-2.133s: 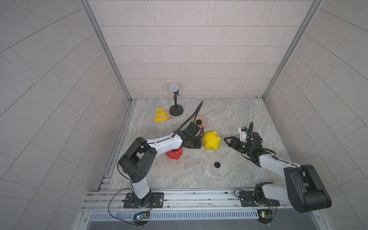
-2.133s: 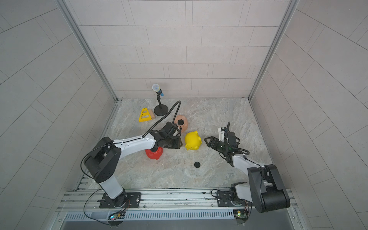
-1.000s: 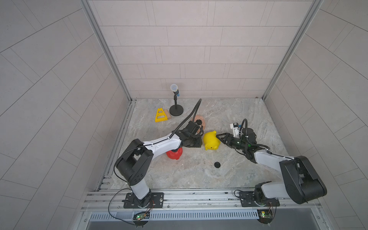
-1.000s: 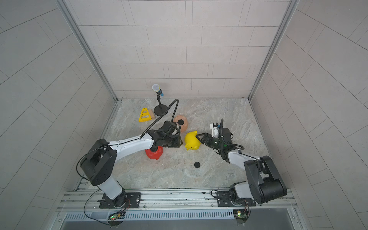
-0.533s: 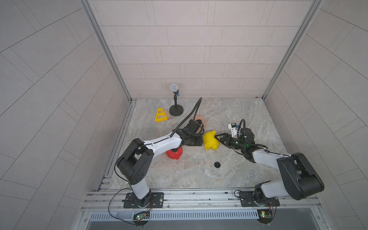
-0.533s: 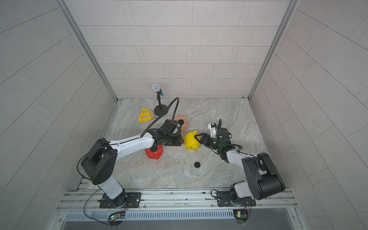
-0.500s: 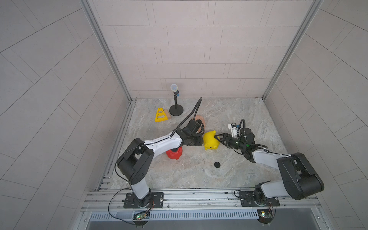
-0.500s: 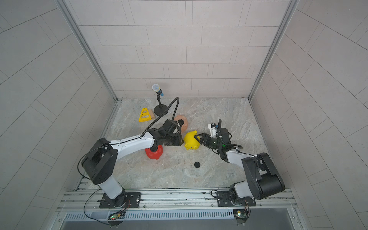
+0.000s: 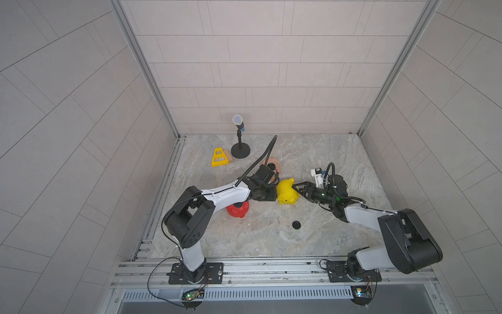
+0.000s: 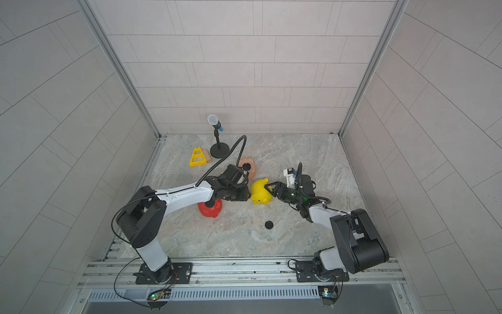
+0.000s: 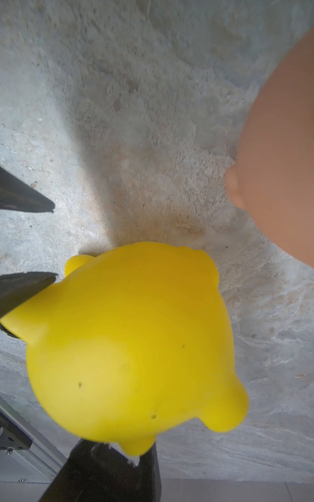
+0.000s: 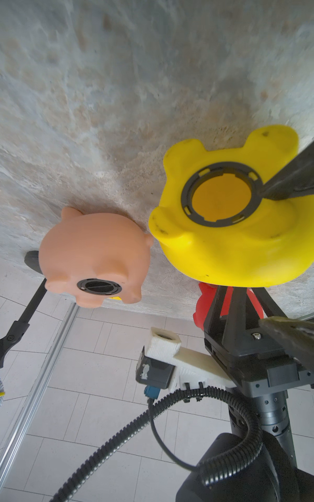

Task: Close piggy banks
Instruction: Turn over the piggy bank at the center of the board.

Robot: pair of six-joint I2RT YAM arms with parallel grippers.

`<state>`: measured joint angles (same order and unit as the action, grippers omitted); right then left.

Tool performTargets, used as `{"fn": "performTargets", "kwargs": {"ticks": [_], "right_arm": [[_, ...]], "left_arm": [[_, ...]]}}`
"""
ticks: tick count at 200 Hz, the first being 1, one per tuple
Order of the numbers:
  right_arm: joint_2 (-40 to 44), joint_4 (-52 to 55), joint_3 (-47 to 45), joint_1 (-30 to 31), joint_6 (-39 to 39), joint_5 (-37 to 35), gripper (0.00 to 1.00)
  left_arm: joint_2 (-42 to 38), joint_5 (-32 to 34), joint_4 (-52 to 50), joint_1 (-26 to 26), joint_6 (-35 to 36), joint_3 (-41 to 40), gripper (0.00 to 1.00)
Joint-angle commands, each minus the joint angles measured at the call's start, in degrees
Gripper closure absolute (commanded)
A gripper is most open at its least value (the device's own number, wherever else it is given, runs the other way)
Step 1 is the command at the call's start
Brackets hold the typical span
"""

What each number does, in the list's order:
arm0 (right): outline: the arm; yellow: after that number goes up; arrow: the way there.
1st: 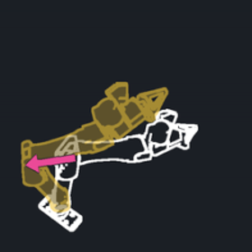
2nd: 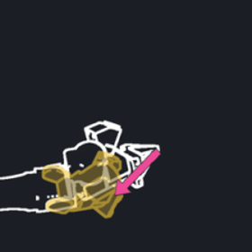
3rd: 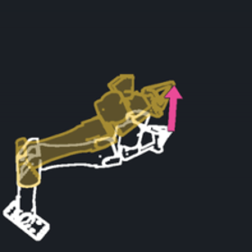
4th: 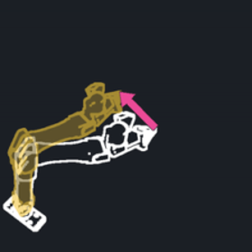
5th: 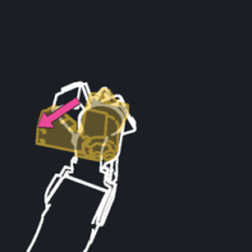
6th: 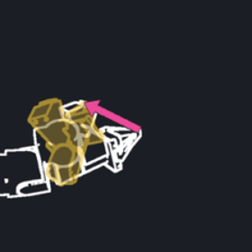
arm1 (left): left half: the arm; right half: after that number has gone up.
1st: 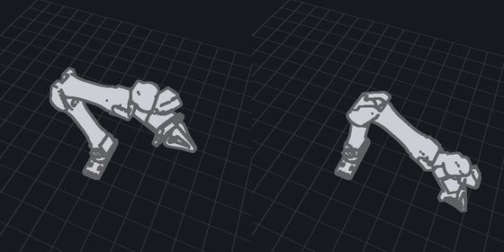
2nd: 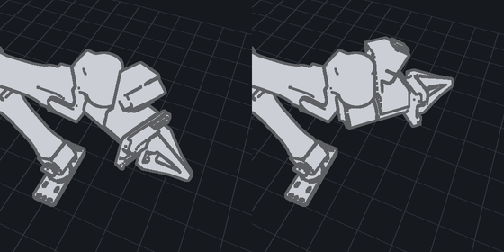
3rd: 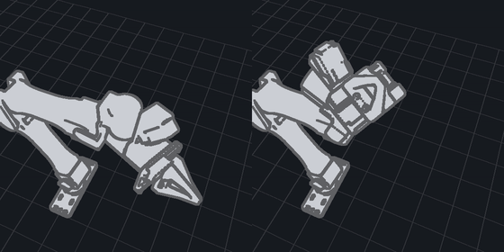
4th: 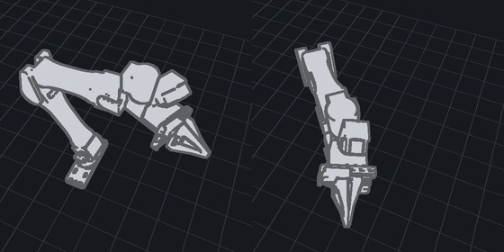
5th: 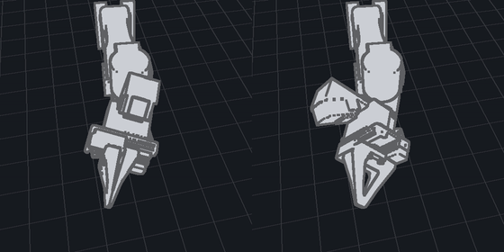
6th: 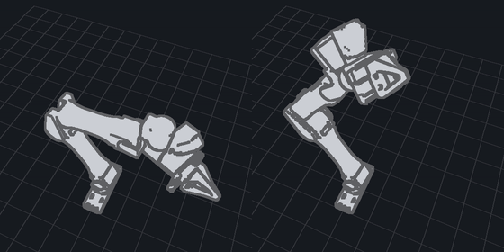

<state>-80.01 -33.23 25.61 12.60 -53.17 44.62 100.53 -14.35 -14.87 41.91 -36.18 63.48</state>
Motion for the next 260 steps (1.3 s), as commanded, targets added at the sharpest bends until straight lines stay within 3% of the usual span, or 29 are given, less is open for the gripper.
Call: {"fn": "performTargets", "kwargs": {"ticks": [1, 260], "right_arm": [[1.58, -1.97, -0.30, 0.50, -0.81, 0.93, 0.31], [5.01, 0.25, -0.12, 1.80, -1.31, 2.80, 0.31]], "left_arm": [[0.88, -0.21, 0.11, 0.59, 0.07, 1.91, 0.59], [5.07, 0.42, 0.37, 2.30, -0.07, 3.40, 0.59]]}}
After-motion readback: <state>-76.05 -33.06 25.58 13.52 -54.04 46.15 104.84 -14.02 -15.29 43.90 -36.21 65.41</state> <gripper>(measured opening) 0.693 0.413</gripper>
